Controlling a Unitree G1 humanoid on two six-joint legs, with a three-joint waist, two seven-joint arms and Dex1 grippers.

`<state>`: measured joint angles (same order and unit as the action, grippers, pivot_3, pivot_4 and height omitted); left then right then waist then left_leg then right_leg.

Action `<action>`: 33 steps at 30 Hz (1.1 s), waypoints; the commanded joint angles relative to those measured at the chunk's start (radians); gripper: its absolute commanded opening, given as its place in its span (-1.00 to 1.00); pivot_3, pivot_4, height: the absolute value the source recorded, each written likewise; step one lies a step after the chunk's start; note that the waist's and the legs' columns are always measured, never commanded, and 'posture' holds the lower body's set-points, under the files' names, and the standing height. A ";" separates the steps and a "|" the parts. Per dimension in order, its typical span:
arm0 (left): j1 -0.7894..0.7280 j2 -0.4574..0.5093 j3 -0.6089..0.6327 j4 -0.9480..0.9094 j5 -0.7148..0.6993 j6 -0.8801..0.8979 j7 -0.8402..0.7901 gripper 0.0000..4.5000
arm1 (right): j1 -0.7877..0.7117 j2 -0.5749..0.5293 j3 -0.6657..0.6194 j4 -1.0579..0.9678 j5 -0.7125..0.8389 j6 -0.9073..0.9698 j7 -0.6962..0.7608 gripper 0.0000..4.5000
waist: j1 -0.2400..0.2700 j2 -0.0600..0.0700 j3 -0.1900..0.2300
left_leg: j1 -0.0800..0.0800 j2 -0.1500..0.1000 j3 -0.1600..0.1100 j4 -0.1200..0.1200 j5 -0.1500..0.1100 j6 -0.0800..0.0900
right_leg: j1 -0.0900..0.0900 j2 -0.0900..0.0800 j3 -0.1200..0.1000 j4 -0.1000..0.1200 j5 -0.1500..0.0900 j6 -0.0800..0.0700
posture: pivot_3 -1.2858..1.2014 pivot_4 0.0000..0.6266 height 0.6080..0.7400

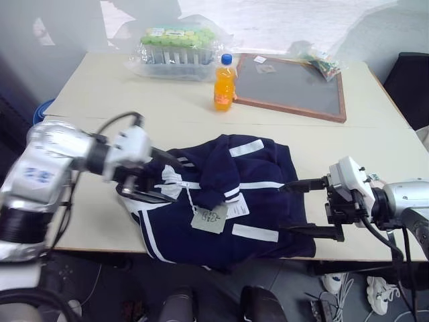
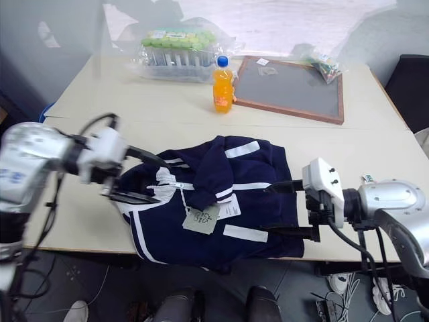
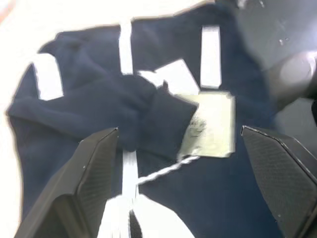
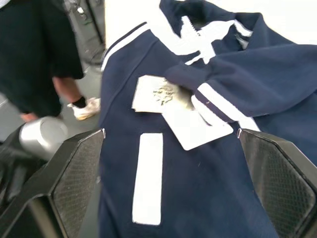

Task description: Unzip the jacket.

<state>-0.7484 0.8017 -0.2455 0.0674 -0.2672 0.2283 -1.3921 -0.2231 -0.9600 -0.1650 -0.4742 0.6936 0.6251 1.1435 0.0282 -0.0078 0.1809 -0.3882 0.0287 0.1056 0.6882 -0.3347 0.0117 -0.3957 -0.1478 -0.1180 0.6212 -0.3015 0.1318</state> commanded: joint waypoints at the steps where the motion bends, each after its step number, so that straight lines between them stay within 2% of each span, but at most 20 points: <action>1: -0.077 -0.082 -0.067 0.111 0.079 -0.099 -0.023 0.86 | 0.001 0.010 -0.033 -0.049 0.016 0.010 -0.054 1.00 | -0.002 -0.001 0.001 | -0.001 0.000 0.000 0.000 0.000 0.000 | -0.001 0.000 0.000 0.000 0.000 0.000 | 0.03 -0.52 1.00; 8: -0.137 -0.213 -0.126 0.285 0.175 -0.233 -0.017 0.86 | 0.047 0.012 -0.063 -0.086 0.019 0.013 -0.122 1.00 | -0.003 -0.001 0.001 | -0.001 0.001 0.000 0.001 0.000 0.000 | -0.001 0.000 0.000 0.000 0.000 0.000 | 0.03 -0.52 1.00; 9: -0.138 -0.220 -0.127 0.296 0.183 -0.248 -0.021 0.78 | 0.055 0.011 -0.066 -0.090 0.020 0.011 -0.127 1.00 | -0.003 -0.002 0.001 | -0.001 0.001 0.000 0.001 0.000 0.000 | -0.001 0.000 0.000 0.000 0.000 0.000 | 0.03 -0.52 1.00; 12: -0.139 -0.228 -0.126 0.316 0.196 -0.273 -0.038 0.48 | 0.063 0.010 -0.066 -0.095 0.022 0.009 -0.139 1.00 | -0.003 -0.002 0.001 | -0.002 0.001 -0.001 0.002 0.000 0.001 | -0.001 0.000 0.000 0.000 0.000 0.000 | 0.03 -0.52 1.00; 18: -0.134 -0.239 -0.122 0.339 0.221 -0.313 -0.041 -0.36 | 0.052 0.009 -0.065 -0.086 0.028 0.013 -0.159 1.00 | -0.003 -0.002 0.001 | -0.002 0.001 -0.001 0.002 -0.001 0.001 | -0.001 0.000 0.000 0.001 0.000 0.000 | 0.03 -0.52 1.00; 23: -0.132 -0.243 -0.116 0.341 0.226 -0.318 -0.039 -0.99 | 0.043 0.010 -0.057 -0.079 0.022 0.006 -0.159 1.00 | -0.003 -0.002 0.001 | -0.002 0.001 -0.001 0.003 -0.001 0.002 | -0.001 0.000 0.000 0.001 0.000 0.000 | 0.03 -0.52 1.00; 28: -0.179 -0.256 -0.077 0.413 0.231 -0.295 0.022 -0.99 | 0.038 0.010 -0.046 -0.070 0.008 -0.004 -0.155 1.00 | -0.002 -0.002 0.001 | -0.002 0.001 -0.001 0.004 -0.001 0.002 | -0.001 0.000 -0.001 0.001 0.000 0.000 | 0.03 -0.52 1.00; 33: -0.400 -0.268 0.034 0.768 0.249 -0.327 0.248 -0.99 | 0.039 0.011 -0.041 -0.071 0.003 -0.009 -0.157 1.00 | -0.002 -0.003 0.002 | -0.004 0.001 -0.003 0.006 -0.001 0.002 | -0.001 0.000 -0.002 0.001 0.000 0.001 | 0.03 -0.52 1.00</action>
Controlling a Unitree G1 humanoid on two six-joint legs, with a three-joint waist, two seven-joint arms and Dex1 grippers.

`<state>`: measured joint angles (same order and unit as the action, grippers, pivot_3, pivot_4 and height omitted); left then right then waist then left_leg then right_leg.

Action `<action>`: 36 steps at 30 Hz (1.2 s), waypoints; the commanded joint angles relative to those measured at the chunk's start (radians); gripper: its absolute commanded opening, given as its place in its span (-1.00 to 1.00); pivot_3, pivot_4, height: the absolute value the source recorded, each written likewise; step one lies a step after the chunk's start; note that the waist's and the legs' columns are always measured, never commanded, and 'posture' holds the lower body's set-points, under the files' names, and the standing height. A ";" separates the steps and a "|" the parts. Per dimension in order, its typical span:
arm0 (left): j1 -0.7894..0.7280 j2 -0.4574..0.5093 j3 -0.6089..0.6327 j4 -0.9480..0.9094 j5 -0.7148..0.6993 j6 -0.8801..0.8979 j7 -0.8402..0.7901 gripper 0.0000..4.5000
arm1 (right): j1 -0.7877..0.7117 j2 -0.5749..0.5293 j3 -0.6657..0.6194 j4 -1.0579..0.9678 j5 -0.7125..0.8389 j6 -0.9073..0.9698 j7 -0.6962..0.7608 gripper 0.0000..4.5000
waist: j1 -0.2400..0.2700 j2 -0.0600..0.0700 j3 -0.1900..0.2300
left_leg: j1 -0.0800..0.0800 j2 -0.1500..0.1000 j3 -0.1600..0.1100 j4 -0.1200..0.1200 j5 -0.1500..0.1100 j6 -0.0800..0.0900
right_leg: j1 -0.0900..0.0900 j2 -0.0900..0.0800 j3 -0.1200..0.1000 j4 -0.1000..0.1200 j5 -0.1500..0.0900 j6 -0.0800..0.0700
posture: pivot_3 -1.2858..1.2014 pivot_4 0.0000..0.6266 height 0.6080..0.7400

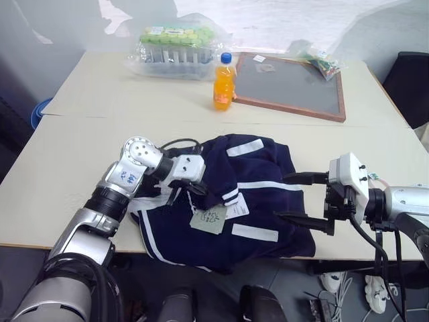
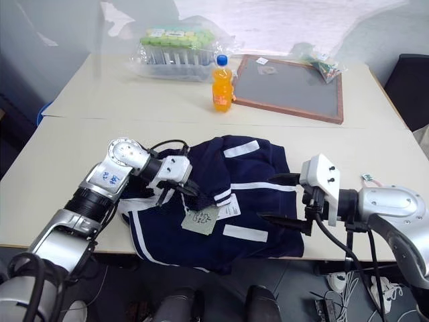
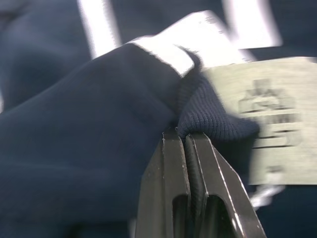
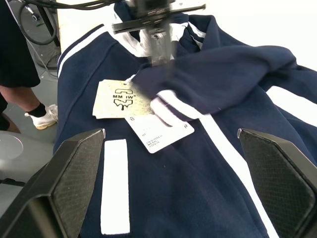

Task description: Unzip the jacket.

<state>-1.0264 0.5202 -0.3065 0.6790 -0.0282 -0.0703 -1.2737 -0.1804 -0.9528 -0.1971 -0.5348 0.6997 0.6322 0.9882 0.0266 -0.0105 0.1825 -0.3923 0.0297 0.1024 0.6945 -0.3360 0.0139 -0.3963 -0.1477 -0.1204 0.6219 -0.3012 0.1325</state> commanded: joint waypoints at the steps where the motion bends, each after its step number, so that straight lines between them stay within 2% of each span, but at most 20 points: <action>1: -0.165 0.019 0.111 0.230 0.018 -0.044 0.177 -0.99 | -0.001 0.004 -0.008 -0.012 -0.004 -0.017 -0.002 1.00 | -0.001 -0.001 0.000 | 0.000 0.000 0.000 0.000 0.000 0.000 | 0.000 0.000 0.000 0.000 0.000 0.000 | 0.03 -0.52 1.00; 4: -0.279 0.050 0.151 0.442 0.063 -0.079 0.371 -0.99 | 0.005 0.009 -0.004 -0.018 -0.011 -0.019 -0.007 1.00 | -0.003 -0.001 0.000 | 0.000 0.000 0.000 -0.001 -0.001 0.001 | 0.000 0.000 -0.001 -0.001 0.000 0.000 | 0.03 -0.52 1.00; 7: -0.319 0.076 0.161 0.554 0.110 -0.082 0.517 -0.99 | 0.010 0.013 -0.001 -0.023 -0.015 -0.019 -0.009 1.00 | -0.006 -0.001 0.000 | 0.000 0.000 0.000 -0.002 -0.001 0.001 | 0.000 0.000 -0.001 -0.001 0.000 0.000 | 0.03 -0.52 1.00; 14: -0.279 0.084 0.161 0.627 0.174 -0.078 0.577 -0.99 | 0.002 0.016 0.003 -0.024 -0.017 -0.013 -0.011 1.00 | -0.001 -0.002 0.001 | 0.000 -0.001 0.000 -0.001 -0.001 0.001 | 0.000 0.000 -0.001 -0.001 0.000 0.000 | 0.03 -0.52 1.00; 17: -0.272 0.084 0.176 0.630 0.175 -0.063 0.574 -0.73 | -0.006 0.016 0.010 -0.020 -0.018 -0.012 -0.008 1.00 | -0.002 -0.005 0.003 | -0.001 -0.001 0.000 0.000 -0.001 0.001 | 0.000 0.000 -0.001 0.000 0.000 0.001 | 0.03 -0.52 1.00; 27: -0.261 0.122 0.188 0.624 0.211 -0.077 0.615 0.59 | -0.050 0.018 0.052 0.011 -0.033 -0.025 0.007 1.00 | -0.004 -0.005 0.003 | -0.001 -0.001 0.000 0.000 -0.001 0.001 | 0.000 0.000 -0.001 0.000 0.000 0.001 | 0.03 -0.52 1.00; 33: -0.258 0.262 0.244 0.597 0.177 -0.075 0.540 0.59 | -0.064 0.006 0.090 0.023 -0.089 -0.068 0.034 1.00 | -0.013 -0.005 0.003 | -0.001 0.000 0.001 -0.001 -0.001 0.001 | -0.001 0.000 -0.001 0.000 0.000 0.001 | 0.03 -0.52 1.00; 36: -0.264 0.335 0.296 0.559 0.129 -0.065 0.432 0.59 | -0.065 0.015 0.116 0.016 -0.128 -0.103 0.042 1.00 | -0.020 -0.005 0.003 | -0.001 0.000 0.001 -0.001 -0.001 0.001 | -0.001 0.000 -0.001 0.000 0.000 0.001 | 0.03 -0.52 1.00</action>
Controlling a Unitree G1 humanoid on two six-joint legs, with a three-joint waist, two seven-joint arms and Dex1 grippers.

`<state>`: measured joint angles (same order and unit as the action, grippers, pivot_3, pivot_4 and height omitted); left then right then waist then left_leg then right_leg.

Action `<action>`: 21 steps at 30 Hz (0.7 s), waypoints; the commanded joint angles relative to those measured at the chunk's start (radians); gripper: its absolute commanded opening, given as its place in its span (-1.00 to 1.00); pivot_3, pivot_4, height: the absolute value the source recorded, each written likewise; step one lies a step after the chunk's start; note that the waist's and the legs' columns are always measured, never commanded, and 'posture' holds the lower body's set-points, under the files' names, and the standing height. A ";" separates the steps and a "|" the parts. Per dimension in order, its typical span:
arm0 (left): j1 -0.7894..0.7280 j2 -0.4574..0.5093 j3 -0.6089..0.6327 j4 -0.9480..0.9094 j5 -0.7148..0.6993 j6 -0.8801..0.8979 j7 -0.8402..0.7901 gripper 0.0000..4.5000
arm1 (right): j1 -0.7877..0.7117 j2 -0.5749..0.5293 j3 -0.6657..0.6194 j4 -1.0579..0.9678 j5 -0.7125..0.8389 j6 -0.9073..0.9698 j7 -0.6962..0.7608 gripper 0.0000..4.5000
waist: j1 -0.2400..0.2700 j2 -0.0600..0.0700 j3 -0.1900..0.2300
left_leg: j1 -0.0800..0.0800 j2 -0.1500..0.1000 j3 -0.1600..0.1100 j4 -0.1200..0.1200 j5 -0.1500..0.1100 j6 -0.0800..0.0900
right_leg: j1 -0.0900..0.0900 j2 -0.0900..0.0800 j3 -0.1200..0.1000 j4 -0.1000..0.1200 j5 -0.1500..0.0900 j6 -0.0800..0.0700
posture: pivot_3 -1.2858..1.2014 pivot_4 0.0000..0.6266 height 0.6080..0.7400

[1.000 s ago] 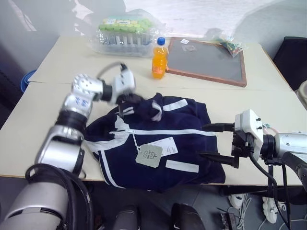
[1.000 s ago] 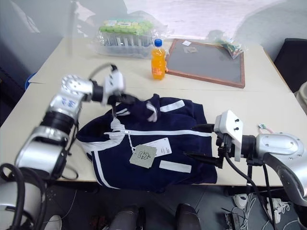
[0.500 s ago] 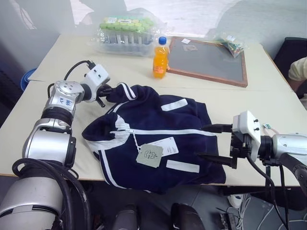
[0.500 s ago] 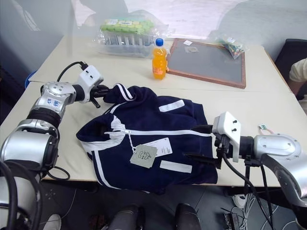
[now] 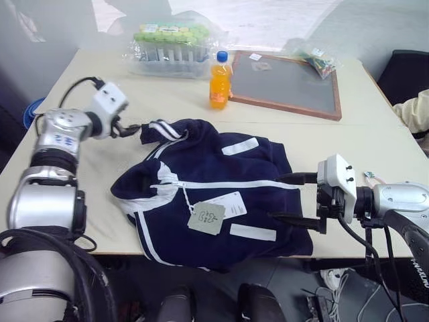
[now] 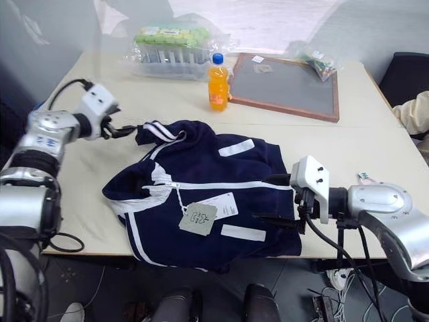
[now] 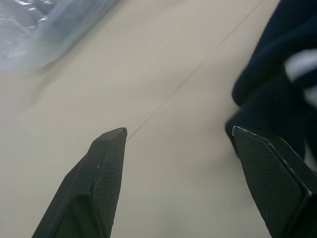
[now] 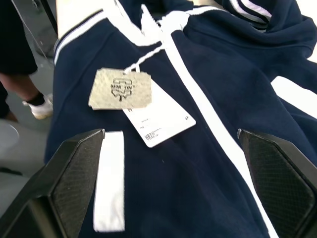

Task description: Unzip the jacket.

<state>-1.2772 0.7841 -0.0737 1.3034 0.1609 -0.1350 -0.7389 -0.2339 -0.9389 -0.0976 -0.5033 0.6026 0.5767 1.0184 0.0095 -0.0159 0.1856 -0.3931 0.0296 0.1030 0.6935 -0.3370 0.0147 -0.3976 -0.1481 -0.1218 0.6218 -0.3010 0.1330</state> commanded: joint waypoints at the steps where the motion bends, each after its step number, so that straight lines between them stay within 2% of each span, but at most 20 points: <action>1: -0.010 0.087 0.084 -0.097 -0.094 0.011 -0.186 0.59 | -0.020 0.008 0.029 -0.016 -0.036 -0.047 0.007 1.00 | -0.006 0.000 0.000 | 0.000 0.000 0.000 0.000 0.000 0.000 | 0.000 0.000 0.000 0.000 0.000 0.000 | 0.03 -0.52 1.00; 3: 0.039 0.113 0.121 -0.253 -0.196 0.068 -0.413 0.59 | -0.044 0.029 0.056 -0.016 -0.022 -0.022 0.002 1.00 | -0.006 -0.001 0.000 | 0.000 0.000 0.000 0.000 0.000 0.000 | 0.000 0.000 -0.001 0.000 0.000 0.000 | 0.03 -0.52 1.00; 5: 0.155 0.141 0.136 -0.515 -0.308 0.187 -0.588 0.59 | -0.075 0.052 0.085 -0.010 0.001 0.009 0.001 1.00 | -0.007 -0.001 0.000 | 0.000 0.000 0.000 0.001 0.000 0.000 | 0.000 -0.001 -0.001 0.001 0.000 0.000 | 0.03 -0.52 1.00; 8: 0.362 0.170 0.130 -0.905 -0.420 0.352 -0.679 0.59 | -0.151 0.118 0.139 0.018 0.036 0.087 -0.024 1.00 | -0.013 -0.001 0.000 | 0.000 0.001 -0.001 0.003 0.000 -0.001 | 0.000 -0.001 -0.001 0.003 0.000 0.000 | 0.03 -0.52 1.00; 11: 0.488 0.163 0.093 -1.141 -0.445 0.424 -0.676 0.59 | -0.231 0.191 0.219 0.062 0.020 0.134 -0.041 1.00 | -0.014 -0.001 0.000 | 0.001 0.002 -0.003 0.003 -0.001 -0.001 | 0.000 0.000 0.000 0.004 0.000 -0.001 | 0.03 -0.52 1.00; 13: 0.533 0.141 0.043 -1.192 -0.406 0.396 -0.659 0.59 | -0.282 0.246 0.278 0.097 0.001 0.152 -0.046 1.00 | -0.013 -0.001 0.000 | 0.001 0.002 -0.003 0.004 -0.001 -0.001 | 0.000 0.000 0.000 0.004 0.000 -0.001 | 0.03 -0.52 1.00; 15: 0.551 0.112 -0.010 -1.179 -0.358 0.344 -0.647 0.61 | -0.333 0.319 0.330 0.143 -0.017 0.166 -0.068 0.84 | -0.013 -0.001 0.000 | 0.001 0.002 0.000 0.004 -0.001 -0.001 | 0.000 0.000 0.000 0.004 0.000 -0.001 | 0.03 -0.52 1.00; 16: 0.550 0.093 -0.034 -1.169 -0.343 0.327 -0.645 0.61 | -0.351 0.342 0.365 0.159 -0.041 0.161 -0.071 0.82 | -0.008 -0.001 0.000 | 0.002 0.002 0.000 0.004 -0.001 -0.001 | 0.000 0.000 0.000 0.005 0.000 -0.001 | 0.03 -0.52 1.00; 17: 0.549 0.080 -0.051 -1.166 -0.336 0.315 -0.646 0.61 | -0.361 0.349 0.394 0.168 -0.059 0.158 -0.062 0.63 | -0.008 -0.001 0.000 | 0.000 0.001 0.000 0.004 -0.001 -0.001 | 0.000 0.000 0.000 0.004 0.000 -0.001 | 0.03 -0.52 1.00; 19: 0.550 0.071 -0.072 -1.166 -0.322 0.286 -0.655 0.61 | -0.365 0.339 0.429 0.176 -0.106 0.124 -0.035 0.60 | -0.008 -0.001 0.000 | 0.001 0.001 0.001 0.004 -0.002 -0.001 | 0.000 -0.001 0.000 0.004 0.000 -0.001 | 0.03 -0.52 1.00; 21: 0.553 0.068 -0.072 -1.167 -0.323 0.277 -0.658 0.61 | -0.350 0.305 0.464 0.192 -0.212 0.003 -0.020 0.60 | -0.010 -0.001 0.000 | 0.000 0.001 0.000 0.004 -0.002 -0.001 | -0.001 0.000 -0.001 0.004 0.000 -0.001 | 0.03 -0.52 1.00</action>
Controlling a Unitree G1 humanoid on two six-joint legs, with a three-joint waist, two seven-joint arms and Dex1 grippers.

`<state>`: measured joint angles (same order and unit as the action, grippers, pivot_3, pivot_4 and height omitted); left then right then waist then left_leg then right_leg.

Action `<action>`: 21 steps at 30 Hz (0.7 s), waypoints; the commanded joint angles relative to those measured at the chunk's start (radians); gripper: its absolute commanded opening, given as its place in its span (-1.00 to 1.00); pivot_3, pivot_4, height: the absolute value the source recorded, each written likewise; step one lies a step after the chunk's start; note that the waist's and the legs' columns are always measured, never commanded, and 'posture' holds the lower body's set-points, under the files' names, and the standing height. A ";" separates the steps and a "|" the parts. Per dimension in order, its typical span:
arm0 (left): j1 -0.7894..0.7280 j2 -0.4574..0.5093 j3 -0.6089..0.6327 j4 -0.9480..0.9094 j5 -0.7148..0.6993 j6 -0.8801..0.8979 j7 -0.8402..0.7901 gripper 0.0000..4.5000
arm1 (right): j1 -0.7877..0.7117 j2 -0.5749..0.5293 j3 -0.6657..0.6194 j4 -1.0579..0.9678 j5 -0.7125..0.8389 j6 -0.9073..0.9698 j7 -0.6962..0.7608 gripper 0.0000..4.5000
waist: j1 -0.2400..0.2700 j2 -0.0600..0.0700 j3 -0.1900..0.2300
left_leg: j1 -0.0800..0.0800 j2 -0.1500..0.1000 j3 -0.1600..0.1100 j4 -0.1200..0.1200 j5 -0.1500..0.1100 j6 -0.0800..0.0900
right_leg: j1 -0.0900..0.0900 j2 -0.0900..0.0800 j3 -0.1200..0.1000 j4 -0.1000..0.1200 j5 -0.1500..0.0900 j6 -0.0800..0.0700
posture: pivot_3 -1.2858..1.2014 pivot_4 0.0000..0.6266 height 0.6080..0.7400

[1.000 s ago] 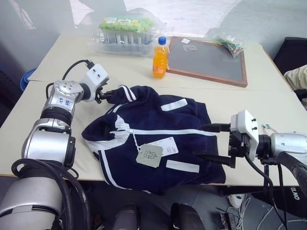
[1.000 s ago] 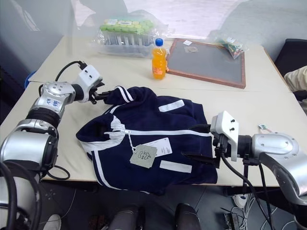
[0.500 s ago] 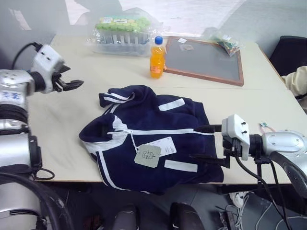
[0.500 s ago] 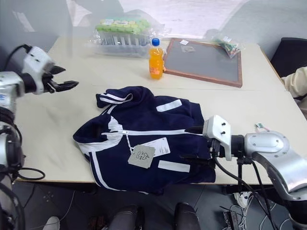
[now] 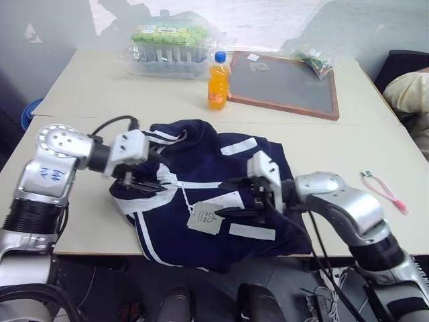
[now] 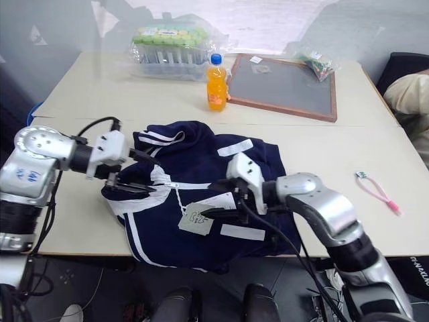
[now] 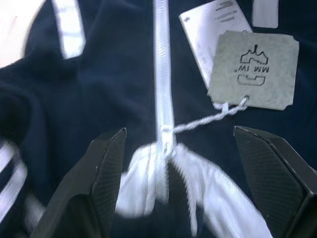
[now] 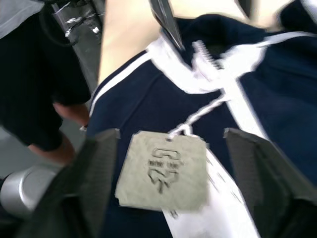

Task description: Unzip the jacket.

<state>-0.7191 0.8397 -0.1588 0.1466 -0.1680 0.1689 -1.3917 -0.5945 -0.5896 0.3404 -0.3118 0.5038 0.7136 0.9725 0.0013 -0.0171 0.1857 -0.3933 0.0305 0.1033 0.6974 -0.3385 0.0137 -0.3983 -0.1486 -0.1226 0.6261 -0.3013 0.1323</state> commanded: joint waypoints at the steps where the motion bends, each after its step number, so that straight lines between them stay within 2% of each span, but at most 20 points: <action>1: -0.004 0.011 0.015 -0.011 0.000 -0.025 -0.005 0.61 | 0.025 -0.064 0.035 0.002 -0.157 -0.200 0.040 0.60 | -0.002 0.000 0.000 | 0.000 0.000 0.000 0.000 0.000 0.000 | 0.000 0.000 0.000 0.000 0.000 0.000 | 0.03 -0.52 1.00; 5: 0.013 0.018 0.023 -0.024 -0.018 -0.022 -0.014 0.61 | 0.118 -0.142 -0.028 -0.059 -0.167 -0.304 0.094 0.60 | -0.001 0.000 0.000 | 0.000 0.000 0.000 0.000 0.000 0.000 | -0.001 0.000 0.000 0.000 0.000 0.000 | 0.03 -0.52 1.00; 9: 0.027 0.020 0.024 -0.032 -0.026 -0.024 -0.021 0.61 | 0.202 -0.211 -0.016 -0.031 -0.345 -0.598 0.095 0.60 | -0.002 0.000 0.000 | 0.000 0.000 0.001 0.000 0.000 0.000 | -0.001 0.000 0.001 -0.001 0.000 0.000 | 0.03 -0.52 1.00; 17: 0.014 0.008 0.021 -0.018 -0.018 -0.034 -0.015 0.61 | 0.194 -0.072 0.022 0.137 -0.587 -0.884 -0.078 0.60 | -0.004 0.000 0.000 | 0.002 0.001 0.002 0.000 0.000 0.000 | 0.000 0.000 0.002 0.000 0.000 0.000 | 0.03 -0.52 1.00; 21: 0.013 0.008 0.020 -0.023 -0.017 -0.032 -0.012 0.61 | 0.176 -0.018 0.041 0.210 -0.656 -1.003 -0.128 0.60 | -0.003 0.000 0.000 | 0.001 0.001 0.002 0.000 0.000 0.000 | 0.000 0.000 0.002 0.000 0.000 0.000 | 0.03 -0.52 1.00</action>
<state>-0.6892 0.8436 -0.1598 0.1361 -0.1787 0.1455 -1.4083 -0.4143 -0.6171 0.3858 -0.1003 -0.1395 -0.2377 0.8689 -0.0013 -0.0170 0.1857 -0.3918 0.0313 0.1050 0.6974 -0.3387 0.0137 -0.3984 -0.1484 -0.1209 0.6260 -0.3014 0.1323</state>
